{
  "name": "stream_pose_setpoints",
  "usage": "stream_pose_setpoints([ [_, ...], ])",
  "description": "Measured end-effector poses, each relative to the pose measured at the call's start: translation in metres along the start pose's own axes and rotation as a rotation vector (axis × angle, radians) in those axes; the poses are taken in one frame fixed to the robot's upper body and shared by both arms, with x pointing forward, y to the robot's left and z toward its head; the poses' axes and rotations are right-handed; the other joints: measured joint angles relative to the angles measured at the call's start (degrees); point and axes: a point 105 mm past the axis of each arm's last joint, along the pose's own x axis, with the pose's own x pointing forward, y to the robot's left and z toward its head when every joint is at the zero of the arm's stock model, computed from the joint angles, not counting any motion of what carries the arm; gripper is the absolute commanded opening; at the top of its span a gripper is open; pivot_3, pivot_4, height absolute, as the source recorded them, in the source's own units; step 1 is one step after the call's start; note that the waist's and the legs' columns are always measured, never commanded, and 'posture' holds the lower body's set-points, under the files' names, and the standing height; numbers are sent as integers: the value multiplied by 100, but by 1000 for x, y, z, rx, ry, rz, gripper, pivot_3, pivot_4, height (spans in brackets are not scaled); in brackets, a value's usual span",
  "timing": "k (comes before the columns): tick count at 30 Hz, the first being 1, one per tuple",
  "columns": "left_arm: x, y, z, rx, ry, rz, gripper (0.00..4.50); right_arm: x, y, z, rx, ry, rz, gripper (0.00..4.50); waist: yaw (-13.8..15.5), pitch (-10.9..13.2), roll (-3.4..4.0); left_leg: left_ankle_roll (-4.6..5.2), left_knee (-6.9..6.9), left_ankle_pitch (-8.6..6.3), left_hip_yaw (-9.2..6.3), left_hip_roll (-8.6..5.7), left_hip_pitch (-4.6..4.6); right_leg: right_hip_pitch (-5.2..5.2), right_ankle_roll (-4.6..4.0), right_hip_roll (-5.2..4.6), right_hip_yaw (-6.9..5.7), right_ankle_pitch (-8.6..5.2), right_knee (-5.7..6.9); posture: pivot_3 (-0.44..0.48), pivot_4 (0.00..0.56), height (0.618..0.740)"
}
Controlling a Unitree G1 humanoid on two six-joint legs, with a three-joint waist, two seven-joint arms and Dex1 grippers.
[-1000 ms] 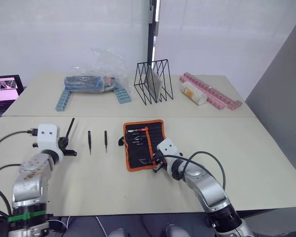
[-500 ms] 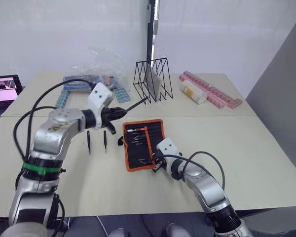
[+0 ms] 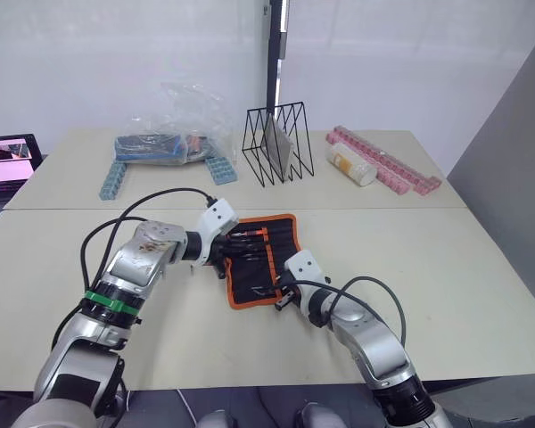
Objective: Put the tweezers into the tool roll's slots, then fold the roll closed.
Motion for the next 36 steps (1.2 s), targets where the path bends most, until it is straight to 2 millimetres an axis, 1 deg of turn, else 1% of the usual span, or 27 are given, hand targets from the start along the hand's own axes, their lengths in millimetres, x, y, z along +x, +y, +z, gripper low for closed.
stream_pose_setpoints([
  [3, -12, -4, -7, 40, 47, -23, 49, -1, -1, -1, 4, 0, -9, 0, 33, 0, 1, 0, 1, 0, 0, 0, 2, 3, 1, 28, 4, 0, 0, 0, 150, 737],
  [5, -14, -8, -12, 49, 73, -41, 49, -1, -2, -1, 6, 1, -16, 0, 67, 0, 0, 0, 5, 0, 0, 1, 2, 4, 1, 35, 6, -1, 0, 0, 150, 737],
  [9, -14, -13, -25, 42, 115, -71, 49, -2, -3, -2, 8, 2, -21, 0, 103, 0, -2, 0, 11, 0, 1, 2, 2, 3, 1, 45, 4, -1, 3, 0, 150, 737],
  [17, -13, -15, -29, 59, 147, -83, 49, -2, -3, -2, 9, 2, -21, 0, 106, -1, -6, 1, 13, 1, 2, 0, 2, 4, 2, 53, -3, -2, 6, 0, 150, 737],
  [21, -12, -13, -27, 89, 159, -80, 49, -3, -4, -2, 12, 1, -27, 0, 121, -2, -7, 1, 15, 1, 2, -1, 1, 4, 3, 54, -7, -2, 7, 0, 150, 737],
  [28, -1, -9, -8, 161, 150, -76, 49, -3, -3, -2, 22, -3, -32, 0, 122, -3, -8, 3, 21, 0, 2, -3, 0, 4, 5, 63, -8, -2, 9, 0, 150, 737],
  [33, 2, -13, -11, 204, 188, -109, 49, -3, -3, -2, 24, -3, -32, 0, 121, -2, -8, 4, 24, -1, 2, -2, -1, 4, 5, 66, -7, -2, 10, 0, 150, 737],
  [36, 0, -12, -14, 226, 217, -106, 49, -3, -3, -2, 26, -3, -34, 0, 122, -3, -8, 4, 28, -1, 2, -2, -2, 4, 5, 67, -7, -2, 11, 0, 150, 737],
])
